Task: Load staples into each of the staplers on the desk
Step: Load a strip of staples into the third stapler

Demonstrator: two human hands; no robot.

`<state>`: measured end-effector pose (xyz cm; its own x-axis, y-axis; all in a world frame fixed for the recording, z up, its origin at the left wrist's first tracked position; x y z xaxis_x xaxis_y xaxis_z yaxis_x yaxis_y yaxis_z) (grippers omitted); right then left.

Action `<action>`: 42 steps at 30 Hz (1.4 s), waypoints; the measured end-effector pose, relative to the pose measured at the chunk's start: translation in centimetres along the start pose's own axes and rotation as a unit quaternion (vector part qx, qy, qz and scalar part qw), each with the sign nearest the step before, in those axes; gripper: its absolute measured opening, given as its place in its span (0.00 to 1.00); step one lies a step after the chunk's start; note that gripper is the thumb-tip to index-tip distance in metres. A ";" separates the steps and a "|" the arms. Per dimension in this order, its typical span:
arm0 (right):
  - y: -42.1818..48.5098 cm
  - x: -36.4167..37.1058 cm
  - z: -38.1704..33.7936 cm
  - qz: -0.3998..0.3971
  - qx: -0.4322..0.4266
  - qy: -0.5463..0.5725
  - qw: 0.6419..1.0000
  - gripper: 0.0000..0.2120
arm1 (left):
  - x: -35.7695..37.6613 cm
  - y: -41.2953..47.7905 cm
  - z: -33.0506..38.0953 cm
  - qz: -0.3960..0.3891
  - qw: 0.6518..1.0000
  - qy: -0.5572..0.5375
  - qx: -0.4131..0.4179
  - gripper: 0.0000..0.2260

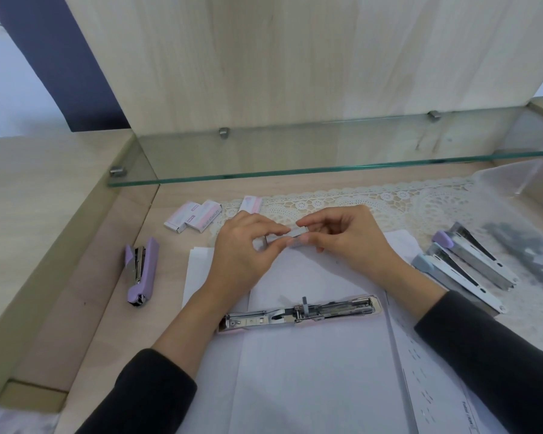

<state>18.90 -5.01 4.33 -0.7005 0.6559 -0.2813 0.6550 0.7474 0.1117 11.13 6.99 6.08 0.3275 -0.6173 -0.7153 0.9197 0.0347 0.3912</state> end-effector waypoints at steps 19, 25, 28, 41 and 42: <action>0.0 -1.1 0.0 0.018 0.009 -0.058 0.998 0.09 | -0.6 -0.2 -0.2 0.012 1.000 -0.012 0.000 0.13; -0.2 -3.3 0.1 0.076 0.012 -0.143 0.987 0.05 | -0.6 -0.2 -1.1 0.009 0.999 -0.021 -0.036 0.09; -0.1 -3.2 0.3 0.061 0.017 -0.185 0.981 0.04 | -0.6 -0.2 -1.4 0.008 0.998 -0.032 -0.054 0.09; 0.1 -1.2 -0.9 0.051 -0.035 -0.314 0.947 0.03 | -0.4 -0.2 -1.5 -0.002 0.998 -0.026 -0.065 0.10; 0.1 -1.1 -0.8 0.051 -0.030 -0.312 0.948 0.03 | -0.5 -0.2 -1.5 -0.002 0.998 -0.025 -0.065 0.10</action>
<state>19.53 -5.57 5.44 -0.3174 0.5487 -0.7735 0.6795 0.7005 0.2181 11.10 8.40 5.48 0.3155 -0.6563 -0.6854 0.9423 0.1317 0.3077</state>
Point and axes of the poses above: each hand's wrist, its own y-axis towards the middle knuckle, its own x-axis out of the palm, z = x × y, the point moved 9 cm from there along y, towards the middle knuckle, and after that the axes turned 14 degrees about -z, right-handed, at the moved point
